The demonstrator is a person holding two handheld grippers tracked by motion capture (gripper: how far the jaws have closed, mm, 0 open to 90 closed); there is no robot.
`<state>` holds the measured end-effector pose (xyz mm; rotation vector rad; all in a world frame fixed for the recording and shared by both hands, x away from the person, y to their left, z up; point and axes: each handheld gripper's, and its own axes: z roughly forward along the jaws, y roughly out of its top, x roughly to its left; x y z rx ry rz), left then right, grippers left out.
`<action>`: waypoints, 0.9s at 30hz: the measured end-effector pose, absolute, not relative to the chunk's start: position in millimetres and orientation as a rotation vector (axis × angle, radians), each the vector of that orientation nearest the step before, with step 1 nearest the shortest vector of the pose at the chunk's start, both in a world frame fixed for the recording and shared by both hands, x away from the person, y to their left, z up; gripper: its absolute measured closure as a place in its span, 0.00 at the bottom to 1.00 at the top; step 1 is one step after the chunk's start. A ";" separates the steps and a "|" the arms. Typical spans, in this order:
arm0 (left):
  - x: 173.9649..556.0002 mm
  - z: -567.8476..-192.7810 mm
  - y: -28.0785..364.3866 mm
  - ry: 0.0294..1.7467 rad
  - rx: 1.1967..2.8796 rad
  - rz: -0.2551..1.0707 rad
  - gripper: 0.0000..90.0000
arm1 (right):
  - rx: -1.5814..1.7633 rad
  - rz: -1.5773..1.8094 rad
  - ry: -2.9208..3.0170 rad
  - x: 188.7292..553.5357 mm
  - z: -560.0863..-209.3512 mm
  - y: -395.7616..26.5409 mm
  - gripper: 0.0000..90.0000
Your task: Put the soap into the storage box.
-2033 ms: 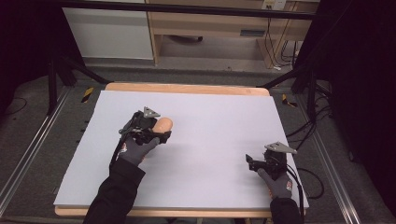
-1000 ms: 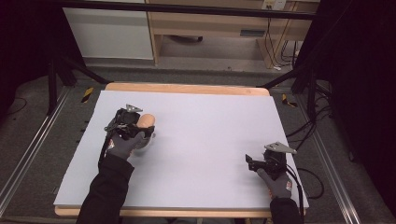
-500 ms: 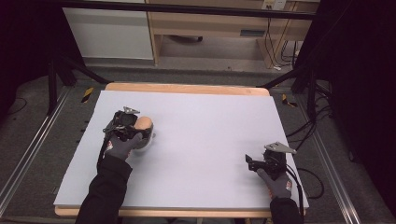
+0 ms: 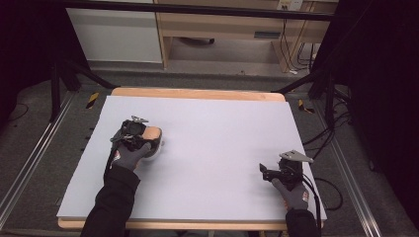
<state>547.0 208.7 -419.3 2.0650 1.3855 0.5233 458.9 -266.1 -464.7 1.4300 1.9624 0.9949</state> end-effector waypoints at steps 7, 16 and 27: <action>546.7 -420.7 209.0 1.387 2.066 0.525 0.35 | 1.434 0.995 1.962 458.9 -464.7 -265.7 0.10; 545.9 -421.4 210.5 1.396 2.049 0.524 0.35 | 1.437 1.000 1.962 458.3 -464.0 -265.9 0.10; 545.5 -422.5 210.5 1.400 2.039 0.525 0.35 | 1.433 1.000 1.959 458.1 -463.8 -266.0 0.10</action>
